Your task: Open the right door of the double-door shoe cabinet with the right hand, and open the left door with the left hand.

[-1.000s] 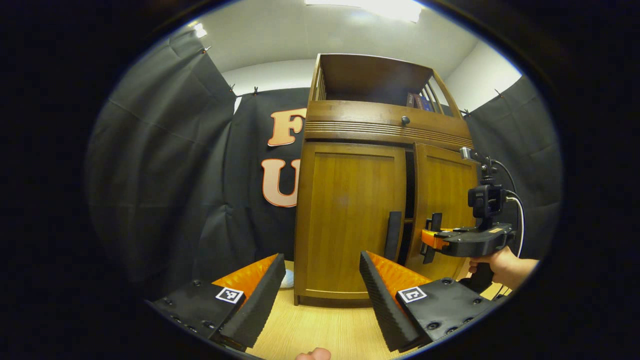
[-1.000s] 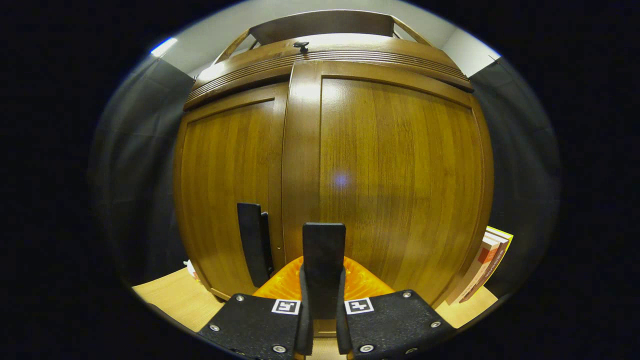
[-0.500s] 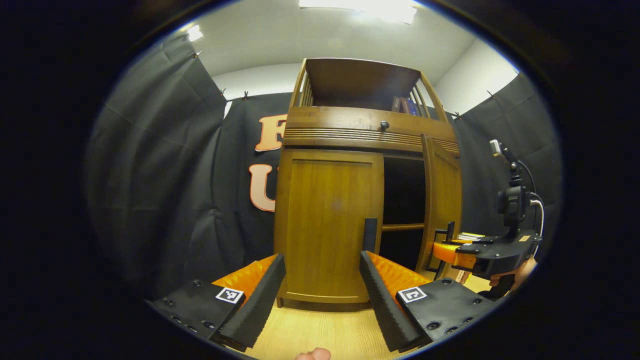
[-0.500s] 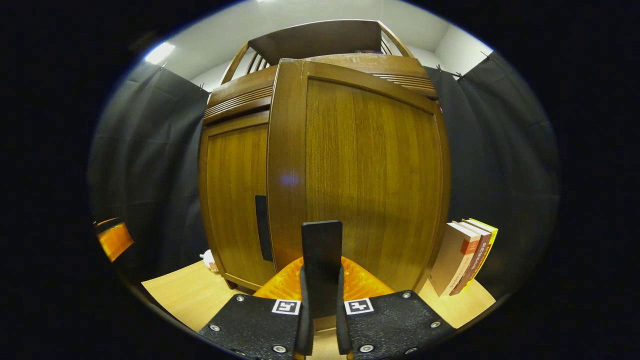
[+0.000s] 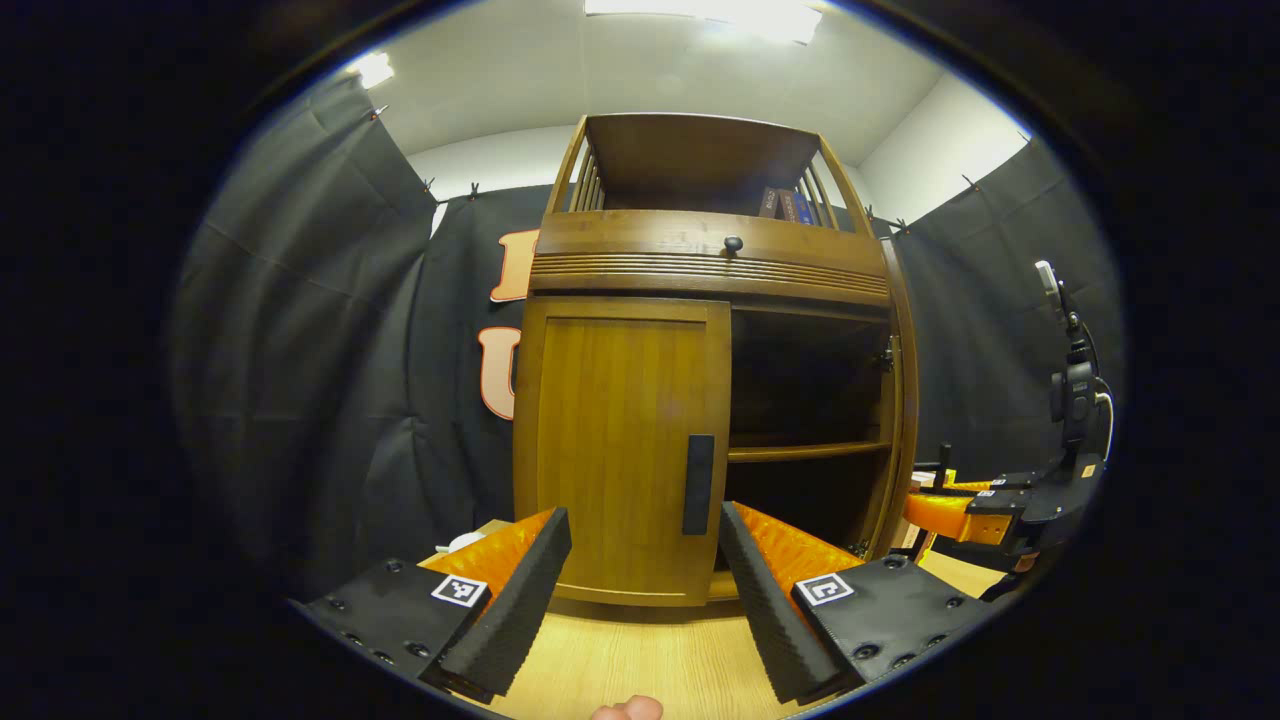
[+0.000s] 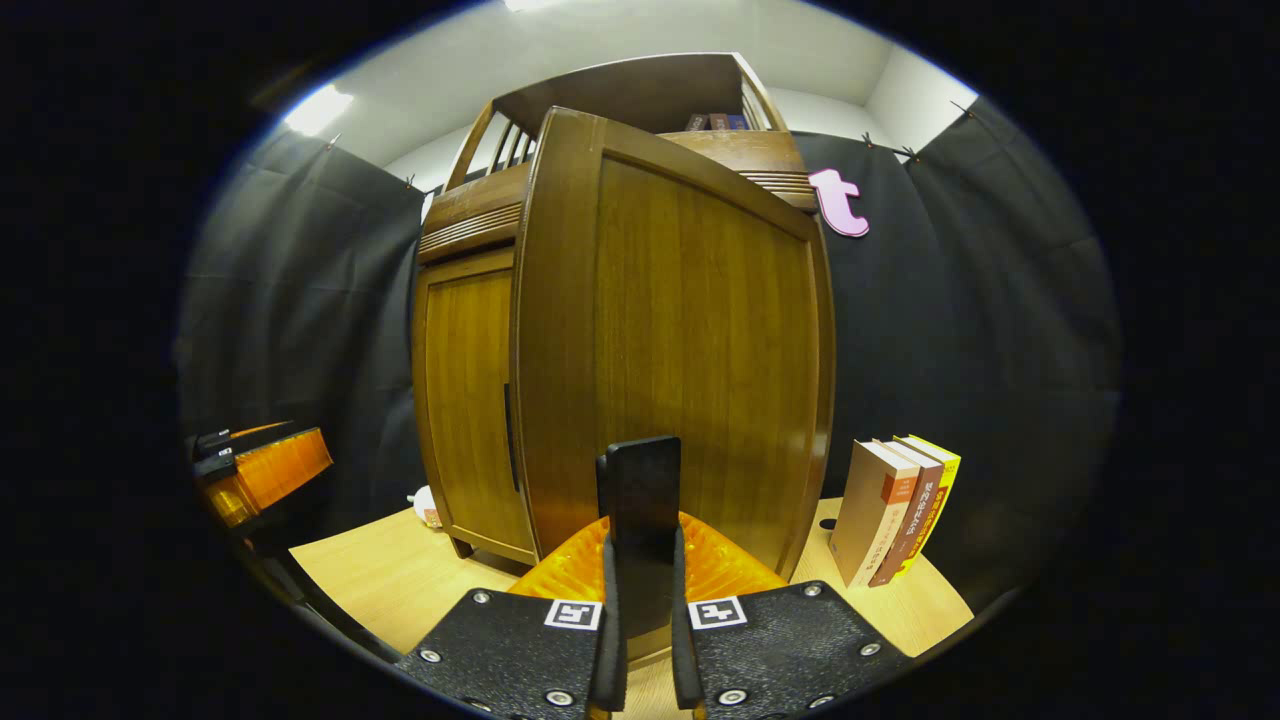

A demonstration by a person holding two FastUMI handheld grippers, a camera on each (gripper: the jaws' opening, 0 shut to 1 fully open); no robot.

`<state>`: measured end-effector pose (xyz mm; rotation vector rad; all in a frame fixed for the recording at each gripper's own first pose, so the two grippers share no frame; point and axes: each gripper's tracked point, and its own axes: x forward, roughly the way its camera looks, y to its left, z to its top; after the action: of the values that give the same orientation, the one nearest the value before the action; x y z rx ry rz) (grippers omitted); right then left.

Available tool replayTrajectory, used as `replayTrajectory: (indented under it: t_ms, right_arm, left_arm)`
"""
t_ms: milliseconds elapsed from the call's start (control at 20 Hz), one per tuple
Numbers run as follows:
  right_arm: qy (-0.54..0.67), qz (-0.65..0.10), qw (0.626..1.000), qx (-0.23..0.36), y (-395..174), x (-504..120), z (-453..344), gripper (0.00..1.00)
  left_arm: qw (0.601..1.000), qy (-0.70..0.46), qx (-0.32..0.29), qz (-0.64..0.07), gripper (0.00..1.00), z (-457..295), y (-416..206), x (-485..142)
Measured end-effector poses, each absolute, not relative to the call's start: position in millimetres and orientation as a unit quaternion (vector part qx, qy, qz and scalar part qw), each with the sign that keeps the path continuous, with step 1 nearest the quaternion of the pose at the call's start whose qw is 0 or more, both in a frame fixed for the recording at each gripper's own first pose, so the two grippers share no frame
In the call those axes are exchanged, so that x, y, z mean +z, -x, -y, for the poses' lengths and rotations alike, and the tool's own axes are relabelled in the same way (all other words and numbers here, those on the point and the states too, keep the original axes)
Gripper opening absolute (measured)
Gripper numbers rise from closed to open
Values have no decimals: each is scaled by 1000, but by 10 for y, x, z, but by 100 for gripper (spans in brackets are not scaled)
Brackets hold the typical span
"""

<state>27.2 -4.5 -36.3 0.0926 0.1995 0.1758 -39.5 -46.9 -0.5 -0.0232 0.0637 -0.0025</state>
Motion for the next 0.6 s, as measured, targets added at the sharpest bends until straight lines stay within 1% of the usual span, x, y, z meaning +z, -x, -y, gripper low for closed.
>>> replayTrajectory:
  t_ms: [300,450,500,550,600]
  right_arm:
    - [-53,-95,992,72,-94,-358,434,17]
    - [-35,-93,994,47,-8,-354,681,17]
    - [-28,-92,995,37,11,-347,778,20]
    - [-22,-93,995,31,22,-351,864,11]
    - [-21,-92,995,26,44,-365,961,15]
  left_arm:
    - [999,20,-24,-37,96,728,358,-71]
    - [999,16,-23,-38,97,820,342,-98]
    - [999,12,-23,-38,97,842,348,-109]
    - [999,9,-25,-38,97,879,346,-130]
    - [999,8,-27,-40,97,902,351,-155]
